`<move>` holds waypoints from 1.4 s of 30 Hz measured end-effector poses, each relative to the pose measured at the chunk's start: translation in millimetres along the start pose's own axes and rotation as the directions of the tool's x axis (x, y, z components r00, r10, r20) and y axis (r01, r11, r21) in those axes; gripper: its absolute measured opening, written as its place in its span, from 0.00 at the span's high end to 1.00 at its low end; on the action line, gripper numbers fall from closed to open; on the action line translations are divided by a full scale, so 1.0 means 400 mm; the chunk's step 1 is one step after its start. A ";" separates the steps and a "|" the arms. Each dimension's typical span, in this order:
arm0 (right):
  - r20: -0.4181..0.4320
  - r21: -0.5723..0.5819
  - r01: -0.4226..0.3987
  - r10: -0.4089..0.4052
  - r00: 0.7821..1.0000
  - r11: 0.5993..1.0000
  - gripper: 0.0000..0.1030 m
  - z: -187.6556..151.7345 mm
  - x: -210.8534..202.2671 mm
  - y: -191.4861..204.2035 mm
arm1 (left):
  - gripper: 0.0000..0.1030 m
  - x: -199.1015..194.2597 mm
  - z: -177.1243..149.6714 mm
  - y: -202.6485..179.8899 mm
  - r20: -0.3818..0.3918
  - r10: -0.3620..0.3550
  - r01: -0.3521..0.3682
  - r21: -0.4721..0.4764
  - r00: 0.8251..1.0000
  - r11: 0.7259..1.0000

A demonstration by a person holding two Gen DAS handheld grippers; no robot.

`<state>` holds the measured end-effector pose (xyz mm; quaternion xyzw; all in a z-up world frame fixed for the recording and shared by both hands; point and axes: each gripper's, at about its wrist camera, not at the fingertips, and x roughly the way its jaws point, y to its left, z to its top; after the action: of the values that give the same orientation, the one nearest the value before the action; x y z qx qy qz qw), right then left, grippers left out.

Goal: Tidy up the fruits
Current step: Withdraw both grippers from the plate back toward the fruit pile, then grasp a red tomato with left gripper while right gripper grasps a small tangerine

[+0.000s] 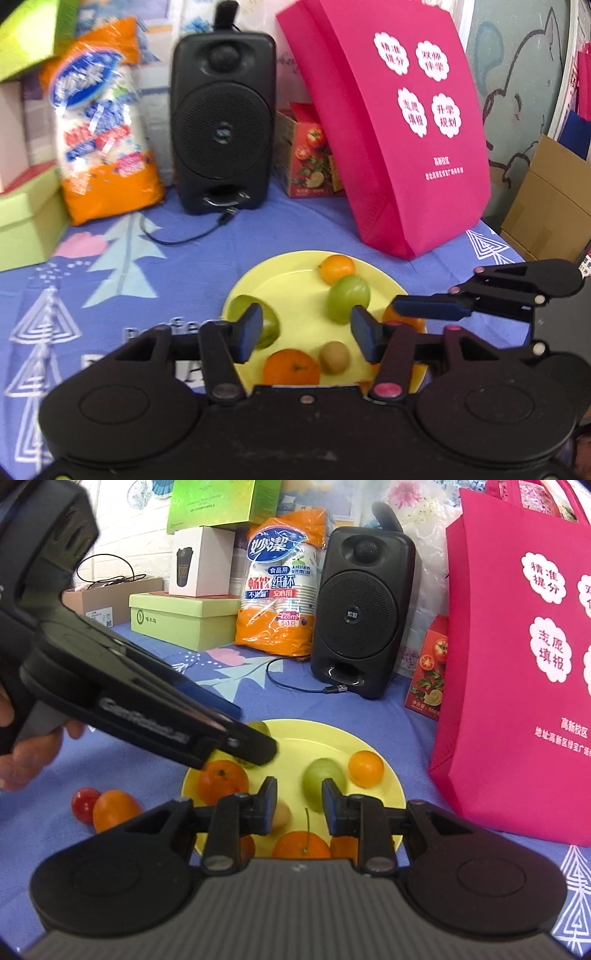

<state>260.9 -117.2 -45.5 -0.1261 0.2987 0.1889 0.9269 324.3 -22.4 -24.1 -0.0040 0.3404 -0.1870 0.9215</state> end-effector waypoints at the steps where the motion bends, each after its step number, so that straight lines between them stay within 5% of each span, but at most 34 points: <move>1: 0.004 0.000 0.003 -0.003 1.000 1.000 0.74 -0.002 -0.008 0.003 | 0.47 -0.018 -0.008 0.003 0.009 0.006 -0.006 0.001 1.000 1.000; 10: 0.028 0.009 -0.018 0.018 0.999 1.000 0.69 -0.049 -0.108 0.056 | 0.47 -0.192 -0.121 0.048 0.046 0.068 -0.065 -0.060 0.997 0.996; 19: -0.015 0.010 -0.079 0.079 0.997 0.997 0.66 -0.119 -0.165 0.146 | 0.47 -0.293 -0.268 0.081 -0.002 0.125 -0.124 -0.111 0.992 0.986; 26: -0.064 0.034 -0.118 0.120 0.991 0.992 0.66 -0.155 -0.143 0.200 | 0.47 -0.271 -0.327 0.060 -0.049 0.113 -0.117 -0.111 0.992 0.987; 42: -0.103 0.011 -0.055 0.055 0.993 0.998 0.58 -0.123 -0.038 0.215 | 0.47 -0.162 -0.310 0.052 -0.063 0.163 -0.167 -0.067 0.985 0.984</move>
<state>188.1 -61.3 -85.6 -0.1236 0.3503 0.2063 0.9052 208.0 34.2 -81.8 -0.0037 0.3722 -0.0977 0.9230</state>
